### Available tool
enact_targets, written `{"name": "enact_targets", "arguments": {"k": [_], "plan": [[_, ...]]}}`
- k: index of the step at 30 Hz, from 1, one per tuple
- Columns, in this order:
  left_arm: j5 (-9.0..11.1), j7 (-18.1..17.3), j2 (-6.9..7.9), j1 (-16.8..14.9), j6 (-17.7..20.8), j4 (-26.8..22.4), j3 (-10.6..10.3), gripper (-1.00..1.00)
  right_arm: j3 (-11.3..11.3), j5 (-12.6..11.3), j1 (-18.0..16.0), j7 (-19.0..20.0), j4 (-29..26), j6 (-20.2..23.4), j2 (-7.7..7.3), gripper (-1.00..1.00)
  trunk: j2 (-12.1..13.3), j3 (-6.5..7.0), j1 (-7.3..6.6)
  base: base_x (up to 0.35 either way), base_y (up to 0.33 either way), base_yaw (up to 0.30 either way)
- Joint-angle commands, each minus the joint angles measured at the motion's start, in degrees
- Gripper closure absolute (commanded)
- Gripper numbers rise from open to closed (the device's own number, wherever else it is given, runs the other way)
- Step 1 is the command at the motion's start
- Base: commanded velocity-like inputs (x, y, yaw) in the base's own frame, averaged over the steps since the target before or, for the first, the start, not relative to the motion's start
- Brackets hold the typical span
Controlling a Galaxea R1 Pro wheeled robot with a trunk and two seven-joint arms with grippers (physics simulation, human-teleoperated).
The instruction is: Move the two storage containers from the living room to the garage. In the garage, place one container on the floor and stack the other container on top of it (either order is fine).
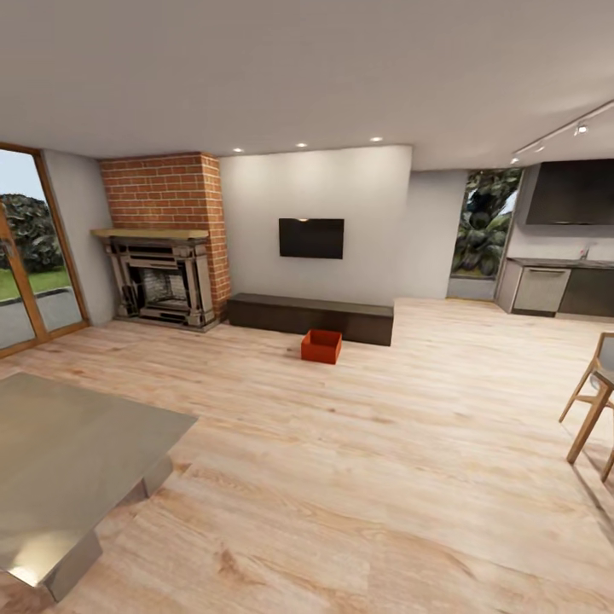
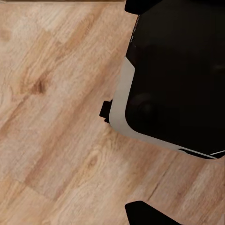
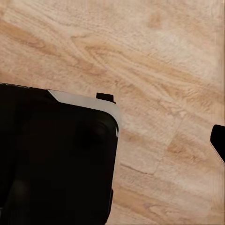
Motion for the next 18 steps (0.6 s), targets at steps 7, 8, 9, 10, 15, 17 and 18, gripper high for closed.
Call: {"name": "enact_targets", "arguments": {"k": [7, 8, 9, 10, 15, 17, 18], "plan": [[0.19, 0.1, -0.01, -0.03, -0.06, 0.0, 0.07, -1.0, -0.12, 0.54, -0.07, -0.28, 0.17, -0.27, -0.01, -1.0, -0.04, -0.05, 0.05, 0.323, 0.0, 0.0], [0.19, 0.1, -0.01, -0.03, -0.06, 0.0, 0.07, -1.0, -0.12, 0.54, -0.07, -0.28, 0.17, -0.27, -0.02, -1.0, -0.04, -0.05, 0.05, 0.323, 0.0, 0.0], [0.19, 0.1, -0.02, -0.03, -0.06, 0.0, 0.07, -1.0, -0.12, 0.54, -0.07, -0.28, 0.17, -0.27, -0.03, -1.0, -0.04, -0.05, 0.05, 0.323, 0.0, 0.0], [0.19, 0.1, -0.03, -0.03, -0.06, 0.0, 0.07, -1.0, -0.12, 0.54, -0.07, -0.28, 0.17, -0.27, -0.03, -1.0, -0.04, -0.05, 0.05, 0.323, 0.0, 0.0], [0.19, 0.1, -0.09, -0.03, -0.06, 0.0, 0.07, -1.0, -0.12, 0.54, -0.07, -0.27, 0.17, -0.27, -0.01, -1.0, -0.04, -0.05, 0.05, 0.323, 0.0, 0.0], [0.19, 0.1, -0.09, -0.03, -0.06, 0.0, 0.07, -1.0, -0.12, 0.54, -0.07, -0.28, 0.17, -0.27, -0.03, -1.0, -0.04, -0.05, 0.05, 0.323, 0.0, 0.0], [0.19, 0.1, -0.09, -0.03, -0.06, 0.0, 0.07, -1.0, -0.12, 0.54, -0.07, -0.28, 0.17, -0.27, -0.03, -1.0, -0.04, -0.05, 0.05, 0.323, 0.0, 0.0]]}}
